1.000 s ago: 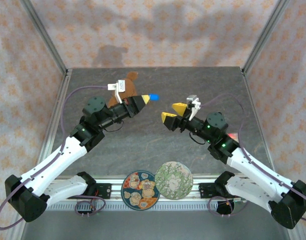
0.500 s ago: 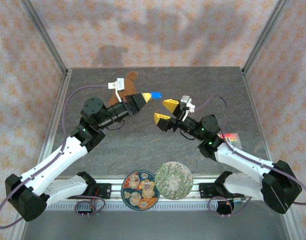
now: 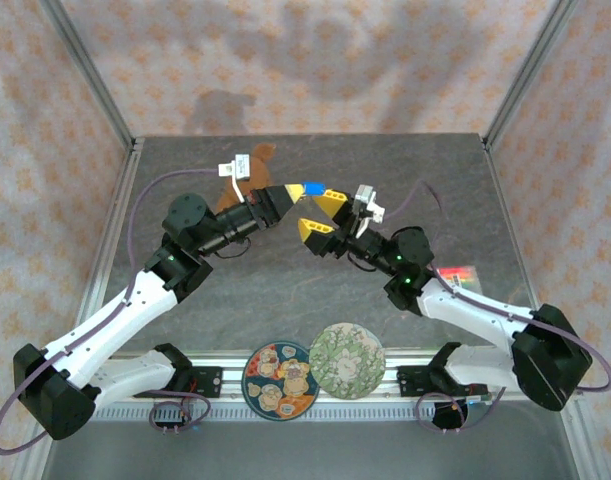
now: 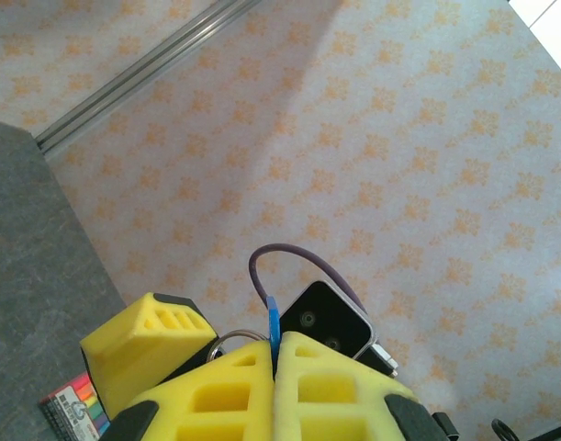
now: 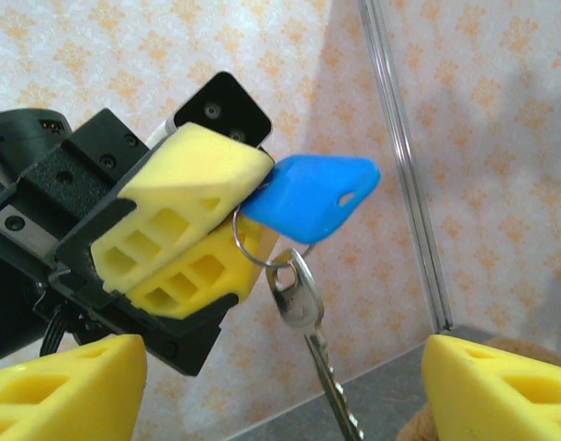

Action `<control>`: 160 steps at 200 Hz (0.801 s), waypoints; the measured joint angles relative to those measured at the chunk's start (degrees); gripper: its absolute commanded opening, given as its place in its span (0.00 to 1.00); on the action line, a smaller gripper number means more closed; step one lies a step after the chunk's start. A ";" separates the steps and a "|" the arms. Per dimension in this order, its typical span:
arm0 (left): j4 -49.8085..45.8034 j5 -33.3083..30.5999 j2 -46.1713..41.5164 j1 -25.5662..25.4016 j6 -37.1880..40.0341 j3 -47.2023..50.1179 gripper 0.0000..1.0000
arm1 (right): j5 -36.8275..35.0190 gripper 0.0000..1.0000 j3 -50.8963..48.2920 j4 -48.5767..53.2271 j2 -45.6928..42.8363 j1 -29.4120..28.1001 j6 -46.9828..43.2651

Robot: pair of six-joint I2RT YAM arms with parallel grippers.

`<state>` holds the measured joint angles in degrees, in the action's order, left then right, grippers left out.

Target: Remove the keys from the keyring

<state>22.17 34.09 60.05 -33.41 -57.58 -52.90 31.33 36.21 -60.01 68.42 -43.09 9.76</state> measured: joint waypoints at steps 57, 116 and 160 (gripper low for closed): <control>0.57 0.00 0.00 0.00 -0.57 0.00 0.00 | -0.02 0.43 1.49 -1.77 2.56 -0.15 1.20; 1.75 -0.02 -0.02 0.00 -1.09 0.00 0.00 | 0.00 0.35 2.60 -2.34 2.62 -0.28 1.79; 2.60 0.00 -0.02 0.00 -1.55 0.00 0.00 | -0.04 0.42 3.45 -2.40 2.99 -0.28 2.43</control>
<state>24.77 34.09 60.03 -33.41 -59.13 -52.90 31.29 39.66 -62.41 71.42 -43.38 12.19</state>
